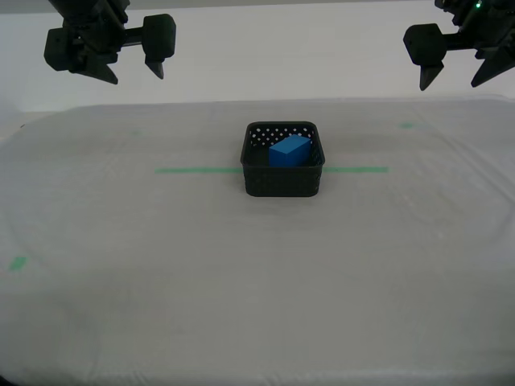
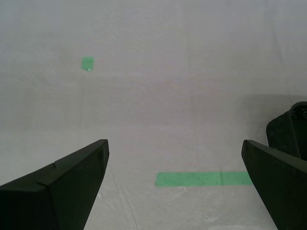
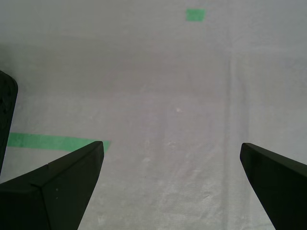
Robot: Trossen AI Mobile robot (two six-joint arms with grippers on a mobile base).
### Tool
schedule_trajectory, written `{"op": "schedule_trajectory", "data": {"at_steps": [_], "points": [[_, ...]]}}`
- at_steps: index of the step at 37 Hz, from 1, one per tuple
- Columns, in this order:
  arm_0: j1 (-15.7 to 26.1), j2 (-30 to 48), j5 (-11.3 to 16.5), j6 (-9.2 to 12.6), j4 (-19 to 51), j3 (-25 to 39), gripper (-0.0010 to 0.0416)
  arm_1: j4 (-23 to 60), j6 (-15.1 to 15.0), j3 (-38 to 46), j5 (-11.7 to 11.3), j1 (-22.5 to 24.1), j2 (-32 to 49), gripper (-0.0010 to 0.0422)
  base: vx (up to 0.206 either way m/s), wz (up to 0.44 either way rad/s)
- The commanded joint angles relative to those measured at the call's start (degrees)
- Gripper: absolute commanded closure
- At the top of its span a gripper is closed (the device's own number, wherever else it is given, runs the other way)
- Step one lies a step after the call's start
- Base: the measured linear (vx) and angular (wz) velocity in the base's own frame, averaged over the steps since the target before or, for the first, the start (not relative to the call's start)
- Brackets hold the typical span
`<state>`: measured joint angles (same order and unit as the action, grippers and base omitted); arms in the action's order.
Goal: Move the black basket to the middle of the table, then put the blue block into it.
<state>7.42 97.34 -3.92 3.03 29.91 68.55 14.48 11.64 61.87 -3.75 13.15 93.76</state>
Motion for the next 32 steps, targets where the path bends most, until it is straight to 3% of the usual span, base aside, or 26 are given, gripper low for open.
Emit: {"op": "schedule_trajectory", "data": {"at_steps": [1,32], "points": [[0.0,0.0,0.0,0.0,-0.1,0.0,0.0007,-0.1,-0.2,0.0,0.2,0.0,0.0,0.0032,0.0,0.0],[0.0,0.0,0.0,0.0,-0.1,0.0,0.0007,-0.1,-0.2,0.0,0.2,0.0,0.0,0.0032,0.0,0.0]]}}
